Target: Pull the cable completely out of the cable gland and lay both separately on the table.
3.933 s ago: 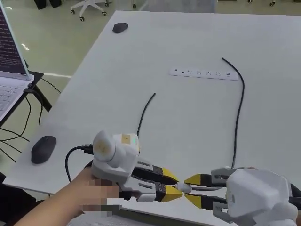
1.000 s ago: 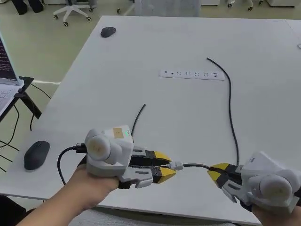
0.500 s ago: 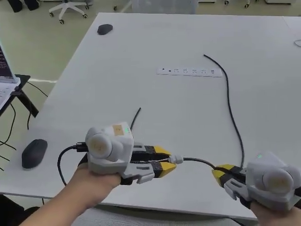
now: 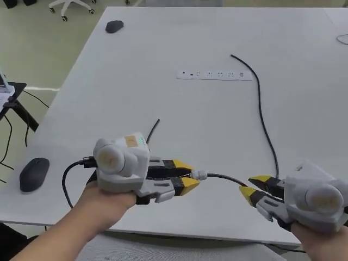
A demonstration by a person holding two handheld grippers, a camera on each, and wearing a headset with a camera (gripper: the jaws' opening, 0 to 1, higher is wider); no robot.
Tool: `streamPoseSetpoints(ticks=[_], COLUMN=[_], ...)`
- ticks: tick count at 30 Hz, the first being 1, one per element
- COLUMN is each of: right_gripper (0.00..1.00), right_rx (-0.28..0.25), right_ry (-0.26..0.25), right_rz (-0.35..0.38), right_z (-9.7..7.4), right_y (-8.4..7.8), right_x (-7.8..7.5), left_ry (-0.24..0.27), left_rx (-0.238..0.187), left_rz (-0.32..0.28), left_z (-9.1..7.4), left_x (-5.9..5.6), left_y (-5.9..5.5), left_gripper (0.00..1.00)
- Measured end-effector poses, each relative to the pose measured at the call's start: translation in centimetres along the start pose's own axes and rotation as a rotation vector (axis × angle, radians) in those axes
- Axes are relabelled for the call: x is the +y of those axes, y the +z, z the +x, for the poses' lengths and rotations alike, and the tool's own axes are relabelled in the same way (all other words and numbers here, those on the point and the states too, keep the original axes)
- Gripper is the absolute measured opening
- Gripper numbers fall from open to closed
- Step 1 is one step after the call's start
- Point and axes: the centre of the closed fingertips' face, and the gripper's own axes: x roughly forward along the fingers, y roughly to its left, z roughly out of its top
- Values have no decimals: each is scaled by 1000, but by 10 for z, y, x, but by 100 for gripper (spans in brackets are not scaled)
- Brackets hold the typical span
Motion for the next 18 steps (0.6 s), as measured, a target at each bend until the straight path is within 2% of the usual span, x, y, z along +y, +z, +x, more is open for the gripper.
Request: streamPoseSetpoints(ticks=[5, 8, 12, 18], right_gripper=[13, 13, 11, 3], right_rx=[12, 20, 43, 47], right_ry=[29, 36, 57, 69], right_rz=[-205, -243, -335, -373], right_z=[5, 9, 18, 22], right_y=[23, 30, 32, 34], right_x=[16, 22, 31, 34], left_ry=[-2, -6, -9, -11], left_rx=[2, 12, 18, 24], left_rz=[-7, -7, -3, -2], left_z=[2, 5, 8, 11], left_x=[0, 0, 0, 1], left_y=[2, 2, 3, 5], left_gripper=[15, 15, 15, 15])
